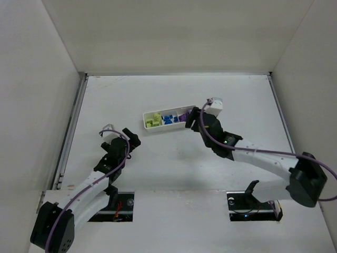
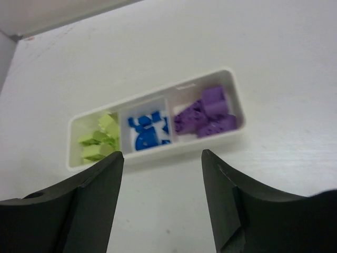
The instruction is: Sort the legos into containers by color
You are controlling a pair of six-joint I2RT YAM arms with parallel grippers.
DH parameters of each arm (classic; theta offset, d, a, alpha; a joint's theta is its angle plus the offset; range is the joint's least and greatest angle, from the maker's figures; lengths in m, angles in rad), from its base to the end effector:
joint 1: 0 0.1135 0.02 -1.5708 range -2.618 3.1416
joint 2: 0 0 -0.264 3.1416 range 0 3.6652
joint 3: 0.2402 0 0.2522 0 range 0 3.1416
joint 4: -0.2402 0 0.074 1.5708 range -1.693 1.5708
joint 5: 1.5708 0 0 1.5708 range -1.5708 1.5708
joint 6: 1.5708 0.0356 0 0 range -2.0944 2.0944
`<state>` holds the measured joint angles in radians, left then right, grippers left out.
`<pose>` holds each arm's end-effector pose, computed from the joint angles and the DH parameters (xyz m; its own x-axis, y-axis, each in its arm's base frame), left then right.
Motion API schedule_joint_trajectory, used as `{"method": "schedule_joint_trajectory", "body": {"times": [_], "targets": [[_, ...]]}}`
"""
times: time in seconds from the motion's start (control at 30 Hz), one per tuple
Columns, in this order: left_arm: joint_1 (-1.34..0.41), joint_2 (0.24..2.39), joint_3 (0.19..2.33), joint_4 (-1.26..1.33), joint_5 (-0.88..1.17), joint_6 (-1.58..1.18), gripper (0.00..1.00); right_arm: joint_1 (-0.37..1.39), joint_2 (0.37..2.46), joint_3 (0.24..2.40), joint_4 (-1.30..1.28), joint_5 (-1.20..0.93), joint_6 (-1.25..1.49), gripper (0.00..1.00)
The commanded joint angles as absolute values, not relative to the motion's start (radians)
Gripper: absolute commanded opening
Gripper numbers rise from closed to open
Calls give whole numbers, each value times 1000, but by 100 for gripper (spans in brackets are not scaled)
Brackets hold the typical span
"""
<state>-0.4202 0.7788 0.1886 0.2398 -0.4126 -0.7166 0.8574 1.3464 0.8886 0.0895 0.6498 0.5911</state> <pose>0.1602 -0.0560 0.1759 -0.2559 -0.5447 -0.7986 -0.1833 0.8385 -0.5131 0.2146 0.2150 0.2796 -0.3253 0.3022 -0.8960 -0.0619 0.9387 0.3390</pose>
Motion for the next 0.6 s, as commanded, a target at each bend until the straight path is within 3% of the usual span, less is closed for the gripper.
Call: {"method": "schedule_joint_trajectory", "body": {"times": [0.0, 0.03, 0.1, 0.37, 0.57], "targets": [[-430, 817, 250, 218, -439, -727, 100, 857, 1176, 709, 104, 759, 624, 72], [-430, 836, 259, 212, -436, -730, 100, 857, 1134, 674, 100, 768, 635, 74], [-435, 862, 268, 212, -436, -732, 100, 857, 1018, 582, 68, 794, 669, 100], [-444, 862, 259, 239, -433, -730, 100, 825, 712, 460, -222, 827, 827, 100], [-452, 812, 259, 218, -431, -730, 100, 749, 600, 453, -369, 810, 876, 100]]}}
